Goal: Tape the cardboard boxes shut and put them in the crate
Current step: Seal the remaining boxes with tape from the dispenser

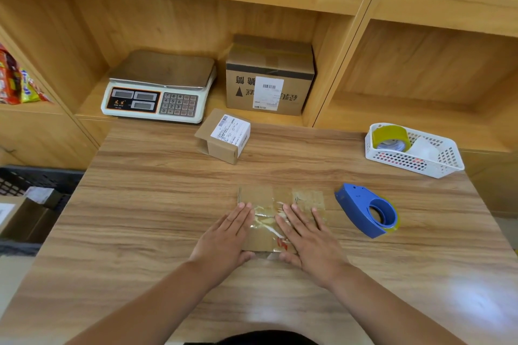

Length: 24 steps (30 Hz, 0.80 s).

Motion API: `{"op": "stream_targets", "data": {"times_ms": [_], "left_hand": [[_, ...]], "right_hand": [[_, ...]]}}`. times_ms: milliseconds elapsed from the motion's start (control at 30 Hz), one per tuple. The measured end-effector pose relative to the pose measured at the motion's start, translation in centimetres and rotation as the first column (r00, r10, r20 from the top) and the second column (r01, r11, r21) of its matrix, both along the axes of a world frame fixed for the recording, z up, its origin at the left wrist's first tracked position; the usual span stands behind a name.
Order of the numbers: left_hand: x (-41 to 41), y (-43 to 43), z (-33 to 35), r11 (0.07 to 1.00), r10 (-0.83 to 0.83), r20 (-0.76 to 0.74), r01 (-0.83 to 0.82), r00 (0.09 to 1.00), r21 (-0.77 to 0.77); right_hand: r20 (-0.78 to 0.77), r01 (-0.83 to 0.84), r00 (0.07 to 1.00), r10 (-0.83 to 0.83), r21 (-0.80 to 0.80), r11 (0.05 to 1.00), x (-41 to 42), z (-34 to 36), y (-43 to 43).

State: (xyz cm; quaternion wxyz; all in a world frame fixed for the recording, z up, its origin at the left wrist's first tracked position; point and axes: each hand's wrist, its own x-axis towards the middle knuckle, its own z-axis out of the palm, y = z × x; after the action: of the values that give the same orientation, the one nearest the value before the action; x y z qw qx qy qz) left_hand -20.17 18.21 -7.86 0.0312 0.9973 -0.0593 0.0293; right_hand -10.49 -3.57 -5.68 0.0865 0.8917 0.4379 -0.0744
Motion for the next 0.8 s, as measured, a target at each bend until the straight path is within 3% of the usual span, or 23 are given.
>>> {"op": "stream_targets", "data": {"times_ms": [400,633,800], "left_hand": [[0.1,0.0,0.0,1.000,-0.009,0.024,0.009,1.000,-0.003],[0.0,-0.3,0.7,1.000,0.021,-0.092,-0.020,0.996,0.001],[0.2,-0.4,0.5,1.000,0.009,-0.078,-0.011,0.997,-0.028]], "right_hand": [[0.070,0.066,0.995,-0.066,-0.001,0.998,0.9,0.7,-4.6],[0.095,0.090,0.991,-0.092,0.025,0.996,0.8,0.7,-6.1],[0.079,0.135,0.987,-0.138,0.041,0.990,0.5,0.3,-5.8]]}}
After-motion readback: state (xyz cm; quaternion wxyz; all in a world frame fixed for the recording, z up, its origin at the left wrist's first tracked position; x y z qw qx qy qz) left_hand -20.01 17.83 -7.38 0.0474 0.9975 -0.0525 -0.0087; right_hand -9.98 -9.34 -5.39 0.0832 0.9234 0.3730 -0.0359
